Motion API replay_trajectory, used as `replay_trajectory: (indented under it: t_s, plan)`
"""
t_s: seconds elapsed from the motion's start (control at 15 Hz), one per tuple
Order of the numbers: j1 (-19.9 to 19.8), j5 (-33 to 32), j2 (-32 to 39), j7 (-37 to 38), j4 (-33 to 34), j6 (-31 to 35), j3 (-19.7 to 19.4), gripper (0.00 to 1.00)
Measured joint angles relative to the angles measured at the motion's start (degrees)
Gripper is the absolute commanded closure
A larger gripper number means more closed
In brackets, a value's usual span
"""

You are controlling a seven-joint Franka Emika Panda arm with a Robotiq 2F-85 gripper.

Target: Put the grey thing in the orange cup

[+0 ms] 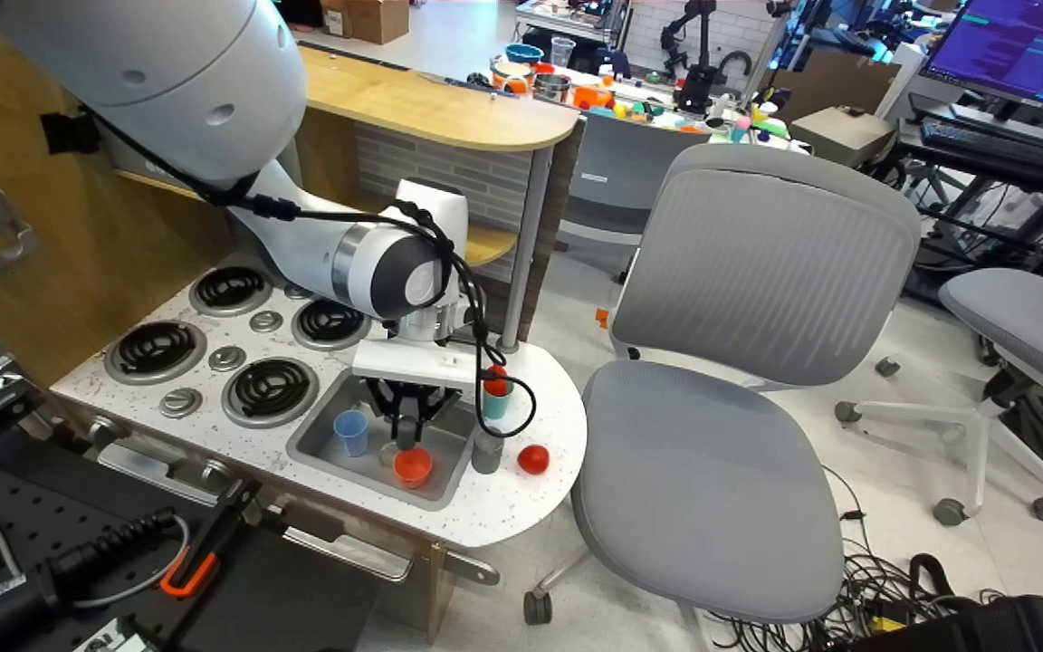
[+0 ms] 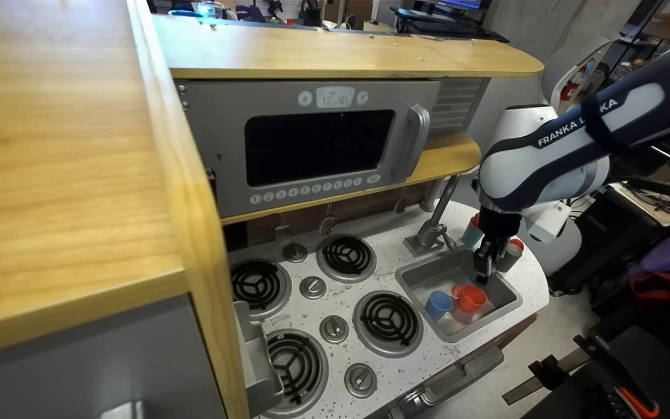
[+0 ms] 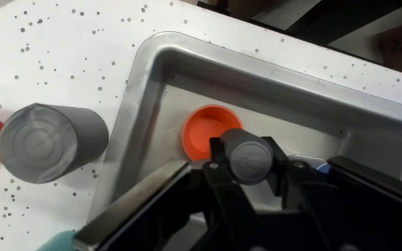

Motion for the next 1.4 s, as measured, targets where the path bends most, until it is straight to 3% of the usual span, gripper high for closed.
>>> replay_trajectory:
  t_s: [0.73,0.8,0.87,1.27,1.4]
  plan:
    - [0.20,-0.09,9.49,1.01,9.72,-1.98,-0.84,0.92]
    - [0.19,-0.09,9.87,1.11,10.10,-1.98,-1.09,0.44]
    - [0.20,-0.12,10.21,1.26,10.51,-1.98,-1.30,0.43]
    - [0.56,-0.23,11.15,1.97,11.66,-1.98,-2.30,0.01]
    - [0.57,-0.24,11.14,1.97,11.71,-1.96,-2.31,0.00]
